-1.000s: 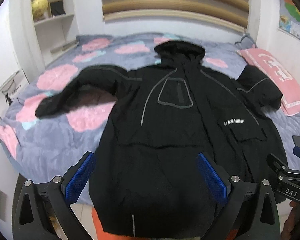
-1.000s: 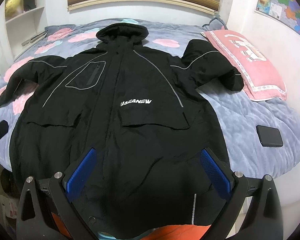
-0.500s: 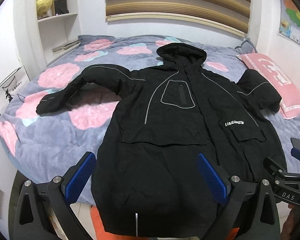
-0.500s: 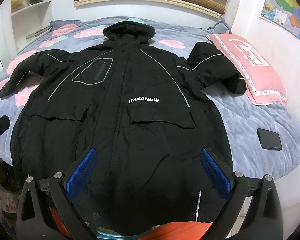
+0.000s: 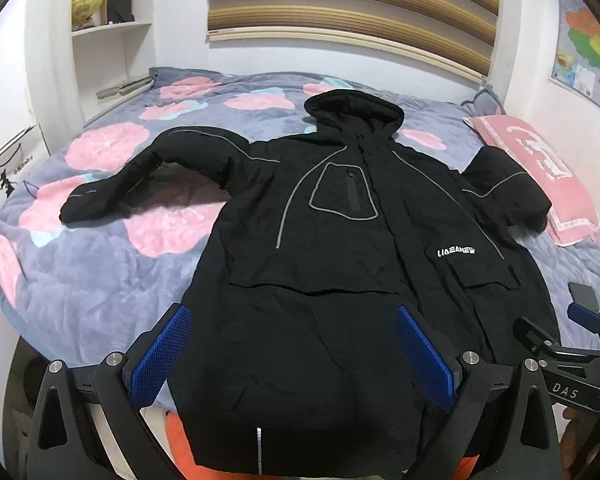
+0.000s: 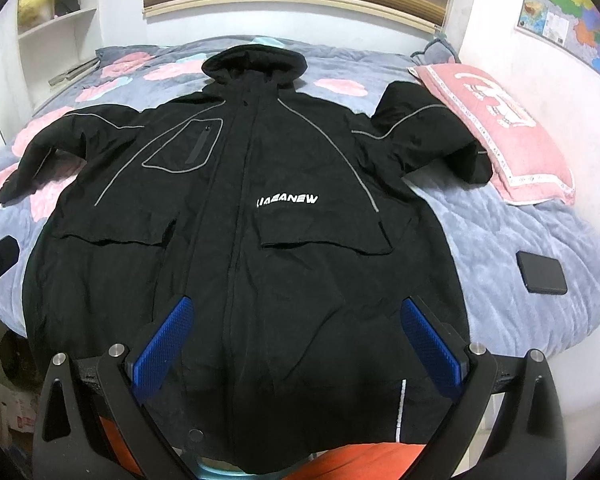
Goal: Fold large clothes
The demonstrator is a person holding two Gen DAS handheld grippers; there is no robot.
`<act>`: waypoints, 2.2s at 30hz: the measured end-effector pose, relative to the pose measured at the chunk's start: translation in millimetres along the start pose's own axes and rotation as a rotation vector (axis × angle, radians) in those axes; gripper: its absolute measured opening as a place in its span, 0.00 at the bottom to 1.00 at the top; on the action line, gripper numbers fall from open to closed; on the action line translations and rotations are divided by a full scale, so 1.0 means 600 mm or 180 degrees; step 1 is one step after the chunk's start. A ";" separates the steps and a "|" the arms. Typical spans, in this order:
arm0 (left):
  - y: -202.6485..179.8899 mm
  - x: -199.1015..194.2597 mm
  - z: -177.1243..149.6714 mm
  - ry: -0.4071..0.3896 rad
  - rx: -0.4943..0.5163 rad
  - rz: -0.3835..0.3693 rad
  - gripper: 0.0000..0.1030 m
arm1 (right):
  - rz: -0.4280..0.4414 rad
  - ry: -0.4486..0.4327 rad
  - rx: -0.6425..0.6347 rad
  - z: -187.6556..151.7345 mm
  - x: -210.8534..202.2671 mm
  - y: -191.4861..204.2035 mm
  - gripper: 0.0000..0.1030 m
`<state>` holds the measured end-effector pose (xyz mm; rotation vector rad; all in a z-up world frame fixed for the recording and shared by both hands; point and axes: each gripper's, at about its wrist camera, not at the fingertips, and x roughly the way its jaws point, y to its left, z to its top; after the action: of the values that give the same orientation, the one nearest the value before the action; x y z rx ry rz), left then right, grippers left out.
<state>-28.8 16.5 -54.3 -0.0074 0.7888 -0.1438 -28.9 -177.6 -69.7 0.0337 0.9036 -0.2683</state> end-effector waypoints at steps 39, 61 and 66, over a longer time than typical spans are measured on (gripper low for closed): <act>0.117 0.157 0.061 0.0034 -0.0529 0.0091 0.98 | -0.0172 -0.0411 -0.0283 0.133 0.192 0.093 1.00; 0.690 0.318 0.140 -0.0052 -0.2456 0.0503 0.98 | -0.0045 -0.0431 -0.0405 0.142 0.341 0.123 1.00; 0.698 0.374 0.143 0.0104 -0.2399 0.0586 0.84 | -0.0018 -0.0412 -0.0394 0.142 0.343 0.122 1.00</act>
<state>240.8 397.6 -177.8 -0.6446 0.8340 0.3345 175.5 -163.7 -183.3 -0.0998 0.7903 -0.2168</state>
